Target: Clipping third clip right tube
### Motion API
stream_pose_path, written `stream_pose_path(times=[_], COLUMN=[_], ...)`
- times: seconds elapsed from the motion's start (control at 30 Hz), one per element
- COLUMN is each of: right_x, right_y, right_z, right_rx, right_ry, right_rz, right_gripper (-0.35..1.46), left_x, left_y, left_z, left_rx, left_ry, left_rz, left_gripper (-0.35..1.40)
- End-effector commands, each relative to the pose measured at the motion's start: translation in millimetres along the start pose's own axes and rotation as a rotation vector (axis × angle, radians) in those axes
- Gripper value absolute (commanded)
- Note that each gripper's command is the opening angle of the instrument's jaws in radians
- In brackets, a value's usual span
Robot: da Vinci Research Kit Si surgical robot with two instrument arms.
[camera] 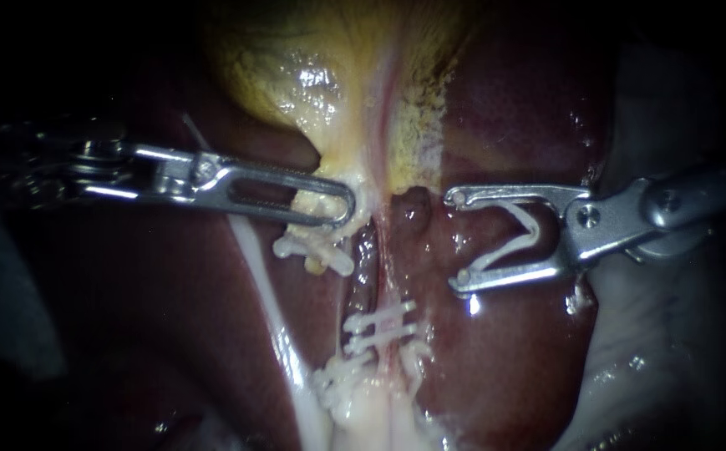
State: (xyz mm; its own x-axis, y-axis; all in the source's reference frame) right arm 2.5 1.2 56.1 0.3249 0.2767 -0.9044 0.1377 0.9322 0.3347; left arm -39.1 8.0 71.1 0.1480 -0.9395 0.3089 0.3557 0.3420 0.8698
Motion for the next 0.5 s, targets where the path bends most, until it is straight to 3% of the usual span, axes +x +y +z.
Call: stream_pose_path(times=[0.03,0.23,0.5], right_x=[0.1,0.1,0.2], right_y=[0.0,0.0,-0.1], right_z=[0.0,0.1,0.4], right_rx=[-0.001,-0.001,-0.002], right_ry=[0.001,0.001,0.001], right_rz=[0.0,0.0,0.0], right_gripper=[0.47,0.48,0.48], left_x=[0.0,-0.7,-3.1], left_y=[-0.1,-1.4,-4.3], left_z=[-0.1,-2.8,-8.2], left_rx=[0.0,0.012,-0.009], left_ry=[0.0,0.009,-0.02], left_rz=[0.0,-0.008,-0.024], left_gripper=[-0.35,-0.35,-0.35])
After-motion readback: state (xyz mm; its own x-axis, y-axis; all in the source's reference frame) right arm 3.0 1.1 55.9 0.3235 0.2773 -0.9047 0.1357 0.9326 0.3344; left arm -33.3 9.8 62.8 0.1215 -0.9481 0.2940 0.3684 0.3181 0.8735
